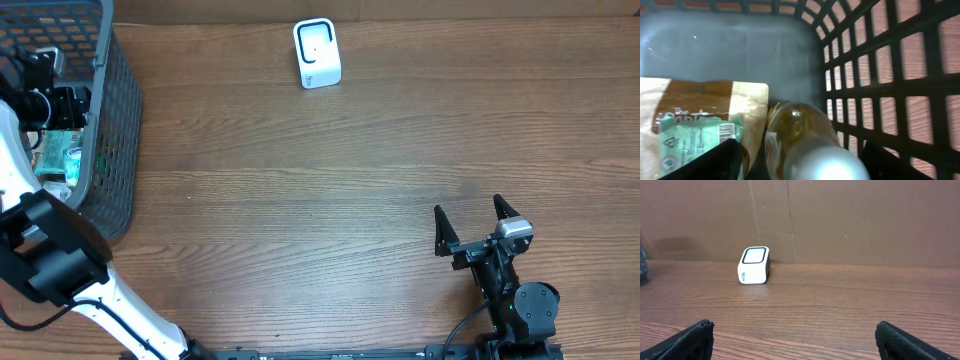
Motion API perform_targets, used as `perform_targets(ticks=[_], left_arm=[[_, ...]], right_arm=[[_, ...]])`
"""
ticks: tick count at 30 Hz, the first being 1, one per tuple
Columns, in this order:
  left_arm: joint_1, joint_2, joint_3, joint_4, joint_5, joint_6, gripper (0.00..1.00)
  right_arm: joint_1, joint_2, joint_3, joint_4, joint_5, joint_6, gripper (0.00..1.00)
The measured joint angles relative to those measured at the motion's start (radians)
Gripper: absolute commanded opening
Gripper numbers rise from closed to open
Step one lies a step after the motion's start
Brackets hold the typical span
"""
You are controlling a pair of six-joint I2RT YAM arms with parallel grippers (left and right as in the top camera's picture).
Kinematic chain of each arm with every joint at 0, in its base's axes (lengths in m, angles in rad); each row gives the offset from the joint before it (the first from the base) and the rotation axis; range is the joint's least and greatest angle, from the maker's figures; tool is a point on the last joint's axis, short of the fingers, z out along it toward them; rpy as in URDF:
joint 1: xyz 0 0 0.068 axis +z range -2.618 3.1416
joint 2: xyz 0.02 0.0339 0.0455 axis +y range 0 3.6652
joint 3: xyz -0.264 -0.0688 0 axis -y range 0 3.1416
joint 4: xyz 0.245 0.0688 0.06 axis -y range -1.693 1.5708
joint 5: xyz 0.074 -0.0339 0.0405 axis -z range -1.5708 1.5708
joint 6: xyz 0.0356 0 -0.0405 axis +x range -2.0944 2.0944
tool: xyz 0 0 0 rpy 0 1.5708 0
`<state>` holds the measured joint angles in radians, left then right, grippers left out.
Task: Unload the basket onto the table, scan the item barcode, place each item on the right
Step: 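Lower the left gripper into the basket and grasp the yellow oil bottle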
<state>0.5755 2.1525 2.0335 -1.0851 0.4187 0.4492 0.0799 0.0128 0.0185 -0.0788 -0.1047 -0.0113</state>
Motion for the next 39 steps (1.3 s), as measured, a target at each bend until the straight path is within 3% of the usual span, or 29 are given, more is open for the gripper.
perform_targets(ticks=[6, 13, 17, 30, 34, 39], left_arm=[[0.0, 0.021, 0.0, 0.0, -0.009, -0.002, 0.63], [0.0, 0.022, 0.0, 0.01, -0.039, -0.009, 0.63], [-0.001, 0.023, 0.0, 0.016, -0.049, -0.013, 0.56], [-0.011, 0.029, 0.0, 0.024, -0.056, -0.032, 0.55], [-0.02, 0.029, 0.0, 0.024, -0.057, -0.041, 0.35], [-0.026, 0.029, 0.0, 0.029, -0.064, -0.056, 0.27]], right_arm=[[0.0, 0.0, 0.0, 0.0, 0.0, 0.0, 1.0], [0.0, 0.0, 0.0, 0.0, 0.0, 0.0, 1.0], [0.0, 0.0, 0.0, 0.0, 0.0, 0.0, 1.0], [0.0, 0.0, 0.0, 0.0, 0.0, 0.0, 1.0], [0.0, 0.0, 0.0, 0.0, 0.0, 0.0, 1.0], [0.0, 0.0, 0.0, 0.0, 0.0, 0.0, 1.0]])
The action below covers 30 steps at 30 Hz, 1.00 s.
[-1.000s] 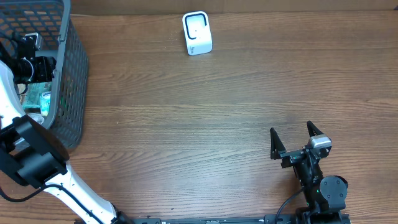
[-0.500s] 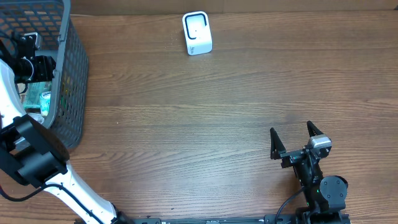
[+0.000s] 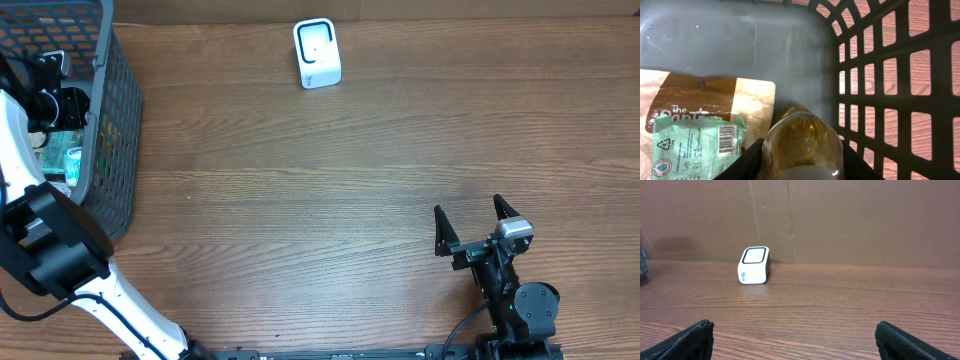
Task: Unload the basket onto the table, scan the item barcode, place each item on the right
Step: 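Lower the left gripper into the basket and grasp the yellow oil bottle, then lift the yellow bottle out and carry it toward the white scanner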
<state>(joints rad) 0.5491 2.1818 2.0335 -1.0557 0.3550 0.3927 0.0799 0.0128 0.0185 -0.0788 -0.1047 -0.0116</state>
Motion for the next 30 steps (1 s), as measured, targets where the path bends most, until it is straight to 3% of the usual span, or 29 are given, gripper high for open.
perform_targets(ticks=[4, 13, 23, 30], left_arm=[[0.0, 0.0, 0.002, 0.0, -0.001, -0.02, 0.18], [0.0, -0.024, 0.13, -0.022, -0.053, -0.117, 0.15], [-0.007, -0.343, 0.284, 0.069, -0.025, -0.361, 0.16], [-0.11, -0.507, 0.299, 0.06, 0.025, -0.475, 0.15]], right_arm=[[0.0, 0.0, 0.0, 0.0, 0.0, 0.0, 1.0], [0.0, 0.0, 0.0, 0.0, 0.0, 0.0, 1.0], [0.0, 0.0, 0.0, 0.0, 0.0, 0.0, 1.0], [0.0, 0.0, 0.0, 0.0, 0.0, 0.0, 1.0]])
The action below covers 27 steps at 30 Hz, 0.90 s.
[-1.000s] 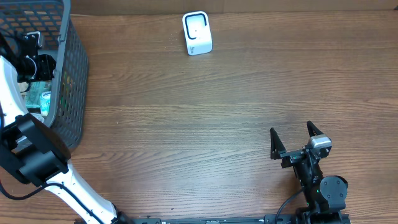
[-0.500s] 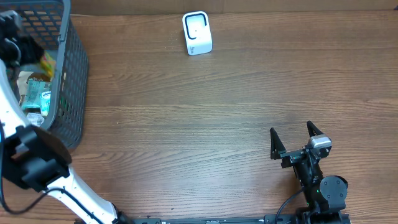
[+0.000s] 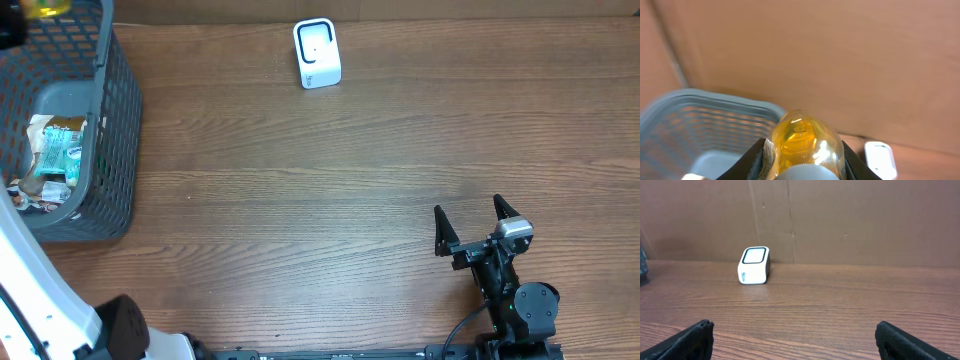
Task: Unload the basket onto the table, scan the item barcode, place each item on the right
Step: 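Lift the yellow bottle out and carry it toward the white scanner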
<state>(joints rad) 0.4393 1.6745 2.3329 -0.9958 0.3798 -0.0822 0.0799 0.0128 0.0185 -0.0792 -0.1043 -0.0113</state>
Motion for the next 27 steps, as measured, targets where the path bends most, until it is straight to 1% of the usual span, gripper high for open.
perform_targets(ticks=[3, 6, 8, 11, 14, 16, 24, 27], left_arm=[[-0.078, -0.026, 0.0, -0.051, 0.004, -0.022, 0.13], [-0.161, -0.032, 0.0, -0.131, -0.027, -0.042, 0.11], [-0.257, -0.031, 0.0, -0.215, -0.09, -0.069, 0.11], [-0.364, -0.031, 0.0, -0.27, -0.158, -0.08, 0.11], [-0.463, -0.022, 0.0, -0.284, -0.215, -0.109, 0.11], [-0.531, -0.01, 0.0, -0.292, -0.253, -0.153, 0.11], [-0.748, 0.057, 0.0, -0.323, -0.336, -0.285, 0.1], [-0.829, 0.102, 0.0, -0.322, -0.358, -0.311, 0.06]], right_arm=[[0.0, 0.0, 0.0, 0.0, 0.0, 0.0, 1.0], [0.0, 0.0, 0.0, 0.0, 0.0, 0.0, 1.0], [0.0, 0.0, 0.0, 0.0, 0.0, -0.001, 1.0], [0.0, 0.0, 0.0, 0.0, 0.0, 0.0, 1.0], [0.0, 0.0, 0.0, 0.0, 0.0, 0.0, 1.0], [0.0, 0.0, 0.0, 0.0, 0.0, 0.0, 1.0], [0.0, 0.0, 0.0, 0.001, 0.0, 0.0, 1.0], [0.0, 0.0, 0.0, 0.0, 0.0, 0.0, 1.0]])
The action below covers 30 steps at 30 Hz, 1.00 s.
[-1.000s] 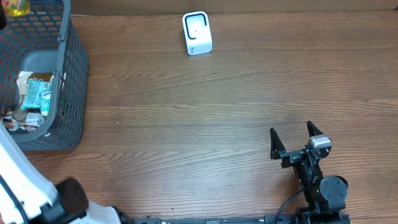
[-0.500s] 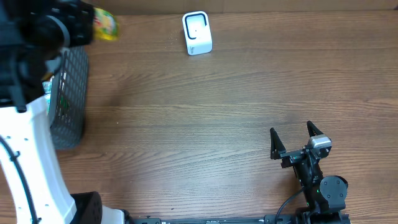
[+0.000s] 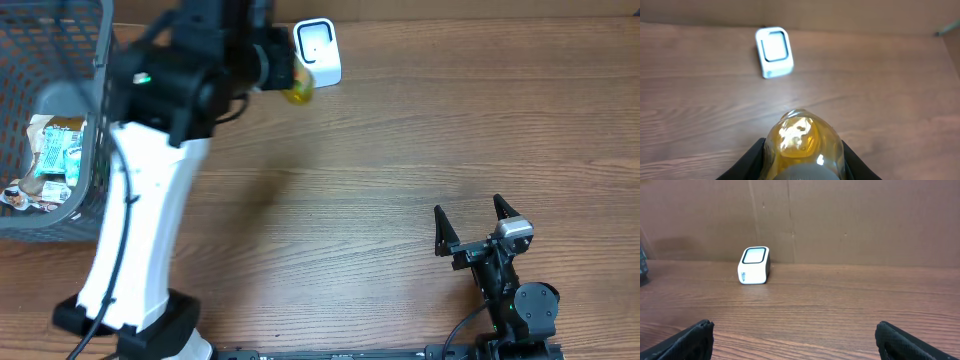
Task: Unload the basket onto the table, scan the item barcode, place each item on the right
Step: 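Lift the yellow bottle out and carry it toward the white scanner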
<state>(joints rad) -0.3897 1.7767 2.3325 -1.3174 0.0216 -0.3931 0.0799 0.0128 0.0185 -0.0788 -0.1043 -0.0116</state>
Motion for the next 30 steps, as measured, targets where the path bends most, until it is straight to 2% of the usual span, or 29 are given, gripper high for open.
perform_targets(ticks=[9, 20, 30], left_arm=[[-0.127, 0.143, 0.0, 0.002, -0.01, -0.032, 0.04], [-0.195, 0.267, 0.0, 0.004, -0.079, -0.277, 0.04], [-0.327, 0.398, 0.0, 0.011, -0.261, -0.388, 0.04]], right_arm=[[0.0, 0.0, 0.0, 0.0, 0.0, 0.0, 1.0], [0.0, 0.0, 0.0, 0.0, 0.0, 0.0, 1.0], [0.0, 0.0, 0.0, 0.0, 0.0, 0.0, 1.0]])
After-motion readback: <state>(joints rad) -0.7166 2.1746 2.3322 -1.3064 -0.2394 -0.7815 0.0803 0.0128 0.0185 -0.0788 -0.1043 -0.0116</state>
